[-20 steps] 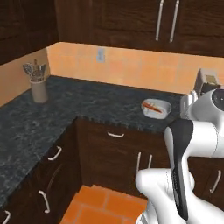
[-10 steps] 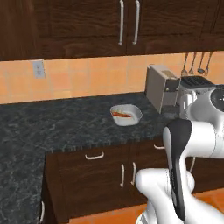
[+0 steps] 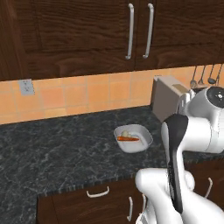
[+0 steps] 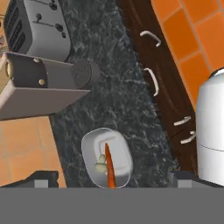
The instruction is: Take the meat container that has the chicken drumstick and place it on the second highest rack of the freezer. Then take the vegetable container that has the carrot and mushroom and place it on the highest rack of the freezer.
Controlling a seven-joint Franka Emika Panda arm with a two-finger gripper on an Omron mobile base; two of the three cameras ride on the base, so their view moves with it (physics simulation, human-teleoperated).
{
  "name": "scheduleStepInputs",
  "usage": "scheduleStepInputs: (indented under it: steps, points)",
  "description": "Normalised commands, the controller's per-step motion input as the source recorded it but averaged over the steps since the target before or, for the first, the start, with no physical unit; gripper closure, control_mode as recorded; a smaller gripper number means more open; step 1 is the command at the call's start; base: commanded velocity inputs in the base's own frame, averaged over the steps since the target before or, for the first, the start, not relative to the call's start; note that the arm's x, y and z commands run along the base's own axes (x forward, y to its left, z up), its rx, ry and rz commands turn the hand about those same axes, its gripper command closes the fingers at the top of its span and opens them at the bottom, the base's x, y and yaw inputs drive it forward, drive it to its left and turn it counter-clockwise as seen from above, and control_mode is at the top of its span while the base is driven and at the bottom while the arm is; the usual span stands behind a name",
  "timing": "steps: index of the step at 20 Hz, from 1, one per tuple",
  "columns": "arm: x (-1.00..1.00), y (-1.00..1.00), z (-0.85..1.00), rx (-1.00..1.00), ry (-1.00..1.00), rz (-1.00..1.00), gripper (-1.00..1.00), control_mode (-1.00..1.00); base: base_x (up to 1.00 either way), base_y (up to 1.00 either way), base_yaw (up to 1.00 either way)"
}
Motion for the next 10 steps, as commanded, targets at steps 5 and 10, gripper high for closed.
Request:
scheduleStepInputs:
  steps: [5, 10]
  points:
    - [0.81, -0.13, -0.68, 0.0, 0.27, 0.6, -1.0, -1.0, 0.0, 0.0, 0.0]
    - [0.57, 0.0, -0.79, 0.03, 0.13, 0.81, -1.0, -1.0, 0.0, 0.0, 0.0]
